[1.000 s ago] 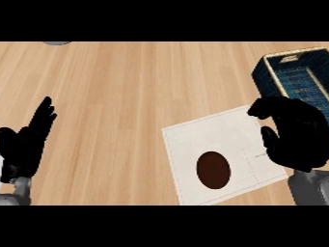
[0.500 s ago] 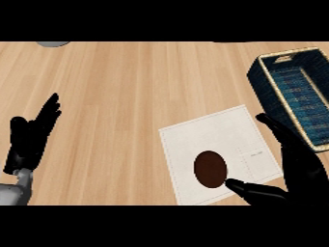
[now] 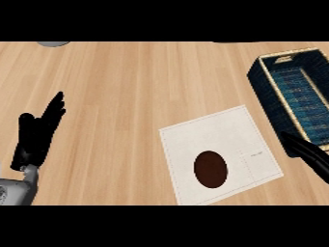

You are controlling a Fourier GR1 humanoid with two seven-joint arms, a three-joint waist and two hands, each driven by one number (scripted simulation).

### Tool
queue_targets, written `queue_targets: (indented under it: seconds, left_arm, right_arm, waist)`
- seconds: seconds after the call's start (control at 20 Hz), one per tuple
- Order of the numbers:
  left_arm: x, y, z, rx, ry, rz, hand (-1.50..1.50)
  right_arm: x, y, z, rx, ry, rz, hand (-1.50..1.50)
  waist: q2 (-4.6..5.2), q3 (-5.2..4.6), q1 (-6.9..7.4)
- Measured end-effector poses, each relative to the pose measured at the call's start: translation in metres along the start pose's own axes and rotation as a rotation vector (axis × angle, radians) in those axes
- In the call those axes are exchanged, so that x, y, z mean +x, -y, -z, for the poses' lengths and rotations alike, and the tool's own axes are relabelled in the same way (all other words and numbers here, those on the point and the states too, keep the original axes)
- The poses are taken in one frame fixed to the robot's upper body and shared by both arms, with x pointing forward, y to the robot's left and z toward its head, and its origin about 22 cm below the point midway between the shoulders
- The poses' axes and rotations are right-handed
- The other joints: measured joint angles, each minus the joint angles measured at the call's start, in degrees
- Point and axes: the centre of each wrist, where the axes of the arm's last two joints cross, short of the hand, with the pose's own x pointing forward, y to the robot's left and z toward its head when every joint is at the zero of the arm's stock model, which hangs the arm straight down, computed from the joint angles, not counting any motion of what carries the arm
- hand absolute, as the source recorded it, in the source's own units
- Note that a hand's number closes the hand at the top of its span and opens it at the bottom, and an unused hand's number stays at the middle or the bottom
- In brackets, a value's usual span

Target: Pick the cupcake from the placemat and place it in the basket

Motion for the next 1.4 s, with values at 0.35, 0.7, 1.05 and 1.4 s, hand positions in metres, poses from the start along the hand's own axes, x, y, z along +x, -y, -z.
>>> queue_targets:
  seconds: [0.35,0.7,1.05,1.4]
  left_arm:
    - [0.001,-0.003,0.011,-0.033,0.016,0.005,0.00]
    - [0.003,0.009,0.018,-0.041,0.020,0.007,0.00]
    - [0.006,0.006,0.026,-0.037,0.025,0.014,0.00]
    - [0.007,0.008,0.023,-0.039,0.024,0.013,0.00]
  right_arm:
    - [0.048,0.024,-0.015,0.188,-0.081,-0.011,-1.50]
    - [0.057,0.024,-0.016,0.146,-0.124,0.011,-1.50]
    - [0.046,0.007,-0.016,0.063,-0.155,-0.007,-1.50]
    - [0.035,-0.017,-0.005,0.065,-0.168,0.000,-1.50]
  waist:
    - [0.25,0.21,1.52]
    - [0.36,0.32,2.39]
    - [0.37,0.34,2.63]
    - [0.39,0.36,2.83]
